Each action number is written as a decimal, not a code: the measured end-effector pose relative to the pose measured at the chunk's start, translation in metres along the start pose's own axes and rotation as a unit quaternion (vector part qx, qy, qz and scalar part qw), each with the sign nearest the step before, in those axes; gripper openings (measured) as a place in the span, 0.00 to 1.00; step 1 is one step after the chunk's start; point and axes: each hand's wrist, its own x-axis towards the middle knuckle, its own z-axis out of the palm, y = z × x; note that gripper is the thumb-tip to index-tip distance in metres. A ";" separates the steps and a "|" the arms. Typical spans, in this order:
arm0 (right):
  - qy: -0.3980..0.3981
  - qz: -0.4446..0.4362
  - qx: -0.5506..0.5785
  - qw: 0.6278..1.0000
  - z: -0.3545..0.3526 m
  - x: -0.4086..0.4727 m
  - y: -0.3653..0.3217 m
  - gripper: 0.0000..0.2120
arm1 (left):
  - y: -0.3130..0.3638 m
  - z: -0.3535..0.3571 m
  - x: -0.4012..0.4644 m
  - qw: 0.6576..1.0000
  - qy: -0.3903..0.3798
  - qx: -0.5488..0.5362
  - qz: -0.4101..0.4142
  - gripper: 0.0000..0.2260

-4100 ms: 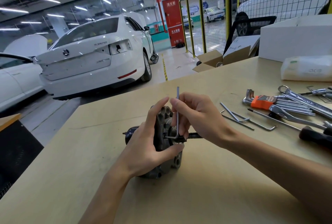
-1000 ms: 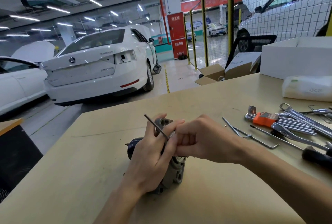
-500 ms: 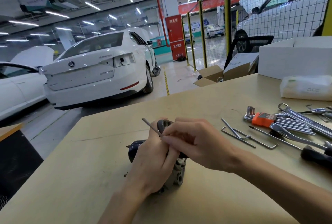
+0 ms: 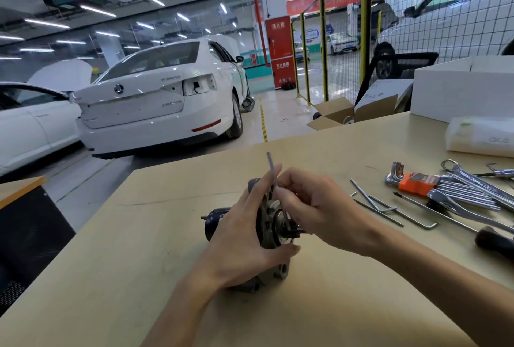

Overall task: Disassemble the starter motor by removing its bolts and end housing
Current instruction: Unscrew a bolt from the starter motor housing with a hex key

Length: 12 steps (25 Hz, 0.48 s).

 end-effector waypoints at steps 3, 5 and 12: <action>-0.001 0.027 0.026 0.999 -0.004 0.000 0.000 0.09 | -0.008 -0.004 0.001 1.000 0.002 -0.021 0.014 0.47; -0.018 0.041 0.034 0.998 -0.007 0.000 -0.001 0.09 | -0.011 -0.006 0.001 0.999 0.005 -0.025 0.024 0.45; -0.067 0.061 0.046 0.995 -0.012 0.001 -0.004 0.10 | -0.011 -0.005 0.001 0.999 0.003 -0.035 0.036 0.40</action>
